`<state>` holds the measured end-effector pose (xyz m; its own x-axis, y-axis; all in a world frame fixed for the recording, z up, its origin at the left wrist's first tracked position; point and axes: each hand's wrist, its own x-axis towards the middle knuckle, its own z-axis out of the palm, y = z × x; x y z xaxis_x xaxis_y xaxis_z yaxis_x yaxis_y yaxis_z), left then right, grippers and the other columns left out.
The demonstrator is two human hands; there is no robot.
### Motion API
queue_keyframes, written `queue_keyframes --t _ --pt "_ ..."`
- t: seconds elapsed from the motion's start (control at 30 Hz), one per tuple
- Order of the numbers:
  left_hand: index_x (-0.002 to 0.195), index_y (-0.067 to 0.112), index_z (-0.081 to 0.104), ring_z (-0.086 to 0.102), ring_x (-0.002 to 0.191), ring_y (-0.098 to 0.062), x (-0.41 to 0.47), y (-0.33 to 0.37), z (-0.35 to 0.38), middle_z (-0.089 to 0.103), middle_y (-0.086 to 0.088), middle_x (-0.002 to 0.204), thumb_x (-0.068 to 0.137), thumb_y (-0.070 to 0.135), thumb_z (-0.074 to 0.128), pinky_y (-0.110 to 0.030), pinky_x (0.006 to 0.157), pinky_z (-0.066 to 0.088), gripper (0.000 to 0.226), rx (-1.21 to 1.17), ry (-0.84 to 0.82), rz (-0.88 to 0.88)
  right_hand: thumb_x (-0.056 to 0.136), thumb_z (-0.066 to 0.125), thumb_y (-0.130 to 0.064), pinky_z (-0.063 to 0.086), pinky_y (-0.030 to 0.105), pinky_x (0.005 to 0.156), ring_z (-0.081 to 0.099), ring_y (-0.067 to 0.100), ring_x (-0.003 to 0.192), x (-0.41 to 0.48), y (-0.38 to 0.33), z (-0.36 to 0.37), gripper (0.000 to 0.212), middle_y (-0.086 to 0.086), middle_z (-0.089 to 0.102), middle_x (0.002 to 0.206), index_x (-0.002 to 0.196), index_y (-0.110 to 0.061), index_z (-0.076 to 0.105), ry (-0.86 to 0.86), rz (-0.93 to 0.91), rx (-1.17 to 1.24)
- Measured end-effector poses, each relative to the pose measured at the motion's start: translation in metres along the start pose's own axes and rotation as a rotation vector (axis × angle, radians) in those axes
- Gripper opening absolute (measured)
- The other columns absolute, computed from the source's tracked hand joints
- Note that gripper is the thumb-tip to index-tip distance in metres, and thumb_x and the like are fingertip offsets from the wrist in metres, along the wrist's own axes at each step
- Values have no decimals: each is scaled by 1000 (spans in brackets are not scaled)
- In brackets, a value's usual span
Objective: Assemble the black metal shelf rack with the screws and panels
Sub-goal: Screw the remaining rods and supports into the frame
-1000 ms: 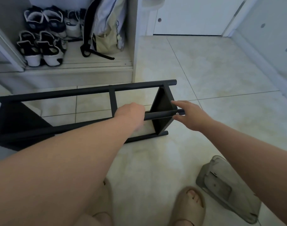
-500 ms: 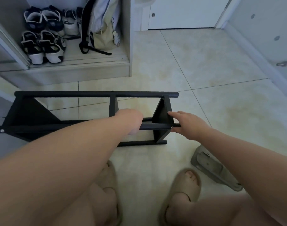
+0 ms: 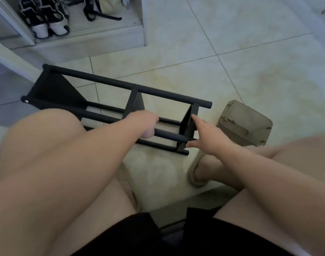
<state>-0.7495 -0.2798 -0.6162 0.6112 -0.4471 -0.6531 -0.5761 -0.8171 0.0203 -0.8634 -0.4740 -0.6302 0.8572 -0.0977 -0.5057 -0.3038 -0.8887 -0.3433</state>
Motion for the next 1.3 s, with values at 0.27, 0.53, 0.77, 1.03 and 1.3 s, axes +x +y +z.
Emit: queue_keyframes --t 0.27,0.53,0.77,1.03,1.3 --pt "92 22 50 56 88 -27 -47 9 31 49 1 86 86 10 54 -37 69 48 14 76 -81 20 74 83 -58 52 47 89 52 36 120 -55 -23 42 123 9 39 142 160 -25 2 -28 84 -148" --pt "102 16 57 58 89 -27 -62 7 44 59 -3 98 85 12 59 -33 66 47 18 93 -135 33 56 72 -88 14 58 123 -17 38 154 -67 -28 47 153 8 -27 166 160 -14 -12 -26 120 -404" --pt "97 21 66 59 92 -21 -53 -2 37 64 1 99 87 19 71 -29 76 44 11 -285 -111 26 54 73 -88 -3 58 125 -27 34 152 -57 -21 44 162 14 -33 163 157 -8 -23 -89 90 -358" --pt "97 4 67 62 54 -12 -54 15 17 61 -9 84 84 -12 27 -21 51 51 45 -1587 -288 -36 54 77 -84 2 61 124 -27 33 152 -58 -24 41 162 12 -33 164 158 -8 -22 -105 100 -318" --pt "107 5 63 75 85 -17 -63 18 11 76 -9 95 101 -7 40 -25 67 59 27 -1612 -381 105 54 79 -81 3 62 124 -28 33 152 -58 -25 43 163 11 -34 163 157 -9 -23 -110 100 -287"
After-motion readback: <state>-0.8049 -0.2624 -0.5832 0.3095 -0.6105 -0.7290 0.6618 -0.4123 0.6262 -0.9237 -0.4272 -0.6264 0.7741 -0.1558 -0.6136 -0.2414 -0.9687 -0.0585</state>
